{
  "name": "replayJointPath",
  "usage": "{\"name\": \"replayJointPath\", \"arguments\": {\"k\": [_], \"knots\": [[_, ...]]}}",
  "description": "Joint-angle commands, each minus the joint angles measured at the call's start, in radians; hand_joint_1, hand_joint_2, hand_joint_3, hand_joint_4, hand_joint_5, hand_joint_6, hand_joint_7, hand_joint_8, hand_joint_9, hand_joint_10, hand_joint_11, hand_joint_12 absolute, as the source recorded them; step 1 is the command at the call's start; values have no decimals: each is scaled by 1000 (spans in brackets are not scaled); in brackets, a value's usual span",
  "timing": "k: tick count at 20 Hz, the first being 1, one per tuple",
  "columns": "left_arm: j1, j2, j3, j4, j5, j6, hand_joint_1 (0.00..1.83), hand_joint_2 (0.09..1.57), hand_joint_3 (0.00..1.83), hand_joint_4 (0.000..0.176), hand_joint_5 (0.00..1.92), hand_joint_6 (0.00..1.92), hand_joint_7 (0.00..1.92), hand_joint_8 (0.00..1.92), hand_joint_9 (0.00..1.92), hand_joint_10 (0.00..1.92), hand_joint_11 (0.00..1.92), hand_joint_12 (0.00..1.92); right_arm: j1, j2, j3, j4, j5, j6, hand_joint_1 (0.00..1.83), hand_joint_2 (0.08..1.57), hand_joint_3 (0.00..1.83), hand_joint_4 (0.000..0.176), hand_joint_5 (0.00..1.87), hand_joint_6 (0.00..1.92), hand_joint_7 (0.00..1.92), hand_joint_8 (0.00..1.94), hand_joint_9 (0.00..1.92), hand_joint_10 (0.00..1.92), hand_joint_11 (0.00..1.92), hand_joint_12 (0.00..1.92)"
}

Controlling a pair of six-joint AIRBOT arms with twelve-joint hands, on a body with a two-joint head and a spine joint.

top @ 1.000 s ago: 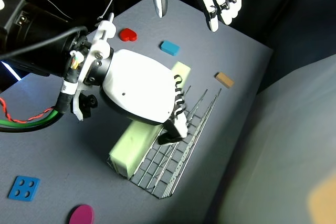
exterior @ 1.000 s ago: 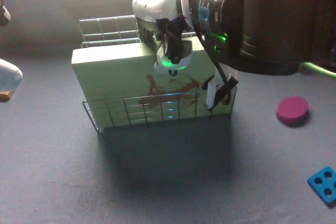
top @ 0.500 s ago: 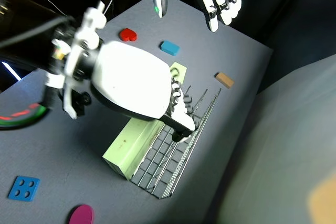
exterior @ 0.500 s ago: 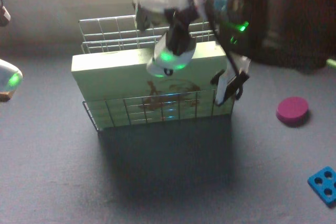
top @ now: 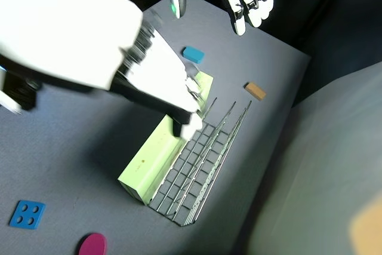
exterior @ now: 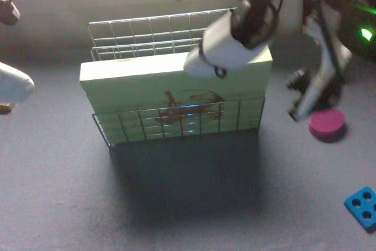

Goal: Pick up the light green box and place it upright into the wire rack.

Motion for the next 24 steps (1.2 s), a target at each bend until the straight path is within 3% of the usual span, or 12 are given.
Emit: {"name": "replayJointPath", "arguments": {"k": [1,3,5,7,8,9,12,14,15,16,18,24], "knots": [[-16,-3,-9,54,-63,4,247,1072,0,0,140,3,120,5,118,6,0,484,20,11,-24,-68,6,-1,730,961,4,0,555,6,631,23,624,34,253,1157],[-31,-6,-20,54,-62,4,355,1057,0,0,258,13,335,20,367,45,51,947,25,54,-91,-68,-19,-1,735,998,0,0,710,9,835,34,811,212,510,1303],[-42,-7,-25,54,-60,4,503,1091,3,0,544,23,614,68,588,564,376,1224,27,103,-153,-86,-33,-1,766,1014,1,0,903,57,953,271,702,1114,667,1545],[-50,-9,-27,53,-60,6,680,1178,9,0,540,1179,597,1379,713,1797,918,1850,30,143,-195,-88,-42,2,820,1053,6,0,685,1368,764,1537,901,1844,1065,1888],[-52,-10,-28,53,-61,8,788,1267,27,104,606,1485,579,1671,777,1896,1016,1907,30,159,-207,-88,-43,2,828,1062,4,0,622,1681,761,1778,990,1906,1186,1914],[-54,-10,-29,52,-67,8,736,1232,5,0,586,1834,703,1871,922,1916,1117,1918,31,177,-222,-88,-47,6,857,1066,2,0,745,1873,907,1908,1132,1918,1387,1920],[-56,-11,-31,40,-73,24,673,1242,2,0,734,1920,841,1921,1026,1921,1151,1921,32,234,-264,-91,-54,8,868,1081,3,0,858,1921,1013,1941,1269,1921,1564,1921],[-56,-11,-31,34,-77,37,578,1284,0,0,1218,1921,1287,1921,1339,1921,1429,1921,32,255,-282,-101,-59,9,535,1319,54,0,1172,1921,1388,1941,1595,1921,1819,1921],[-56,-11,-31,29,-78,42,510,1333,0,82,1348,1921,1428,1921,1489,1921,1582,1921,32,266,-292,-103,-59,9,427,1429,30,5,1274,1921,1470,1941,1633,1921,1846,1921],[-56,-11,-30,17,-83,48,485,1362,2,157,1405,1921,1496,1921,1562,1921,1657,1921,31,278,-304,-103,-59,9,381,1488,9,142,1306,1921,1486,1941,1642,1921,1848,1921],[-56,-11,-32,13,-83,48,465,1382,6,175,1421,1921,1524,1921,1571,1921,1693,1921,24,294,-323,-103,-60,10,372,1510,7,175,1313,1921,1489,1941,1643,1921,1848,1921],[-56,-11,-37,0,-90,48,558,1405,3,176,1347,1921,1474,1921,1530,1921,1682,1921,7,325,-343,-148,-54,26,459,1483,0,176,1282,1921,1465,1941,1632,1921,1835,1921]]}}
